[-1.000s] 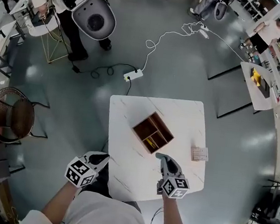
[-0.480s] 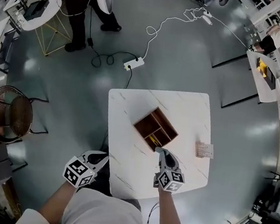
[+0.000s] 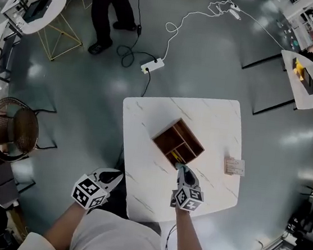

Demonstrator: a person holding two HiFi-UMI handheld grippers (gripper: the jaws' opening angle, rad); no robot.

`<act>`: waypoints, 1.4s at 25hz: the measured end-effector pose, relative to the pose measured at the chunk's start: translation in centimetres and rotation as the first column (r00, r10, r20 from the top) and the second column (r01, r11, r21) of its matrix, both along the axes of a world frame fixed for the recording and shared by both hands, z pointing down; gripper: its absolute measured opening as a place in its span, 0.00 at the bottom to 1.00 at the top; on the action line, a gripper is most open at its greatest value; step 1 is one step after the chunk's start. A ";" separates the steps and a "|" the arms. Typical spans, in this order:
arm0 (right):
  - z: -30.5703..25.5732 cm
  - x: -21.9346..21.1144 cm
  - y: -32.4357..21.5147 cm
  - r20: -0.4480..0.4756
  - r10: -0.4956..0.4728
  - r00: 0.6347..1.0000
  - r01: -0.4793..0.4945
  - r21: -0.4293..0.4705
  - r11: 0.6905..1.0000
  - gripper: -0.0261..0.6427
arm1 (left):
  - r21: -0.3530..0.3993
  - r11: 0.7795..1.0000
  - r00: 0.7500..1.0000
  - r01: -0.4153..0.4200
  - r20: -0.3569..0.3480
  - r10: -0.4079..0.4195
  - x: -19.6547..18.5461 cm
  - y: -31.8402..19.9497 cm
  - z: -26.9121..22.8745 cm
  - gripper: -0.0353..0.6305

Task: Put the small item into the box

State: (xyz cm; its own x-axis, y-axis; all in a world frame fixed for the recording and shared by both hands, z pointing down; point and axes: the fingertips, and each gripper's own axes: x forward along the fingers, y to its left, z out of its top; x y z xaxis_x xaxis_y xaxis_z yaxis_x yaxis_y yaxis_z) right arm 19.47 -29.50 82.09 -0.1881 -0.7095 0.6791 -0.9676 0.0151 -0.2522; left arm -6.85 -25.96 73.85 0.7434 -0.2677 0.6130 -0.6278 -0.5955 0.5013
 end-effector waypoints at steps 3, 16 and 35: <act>0.5 0.0 0.3 -0.005 0.011 1.000 -0.011 -0.018 1.000 0.16 | -0.004 1.000 1.000 -0.002 -0.001 0.002 0.2 -0.3 0.1 0.07; 0.8 -0.4 1.0 0.002 0.022 1.000 -0.021 -0.052 0.998 0.16 | -0.015 1.000 1.000 -0.016 -0.008 0.016 0.1 0.6 0.2 0.07; -8.4 -1.3 5.4 -0.023 0.050 0.999 -0.048 0.063 0.997 0.13 | 0.038 0.992 0.989 -0.123 -0.079 0.126 0.9 2.5 -1.5 0.07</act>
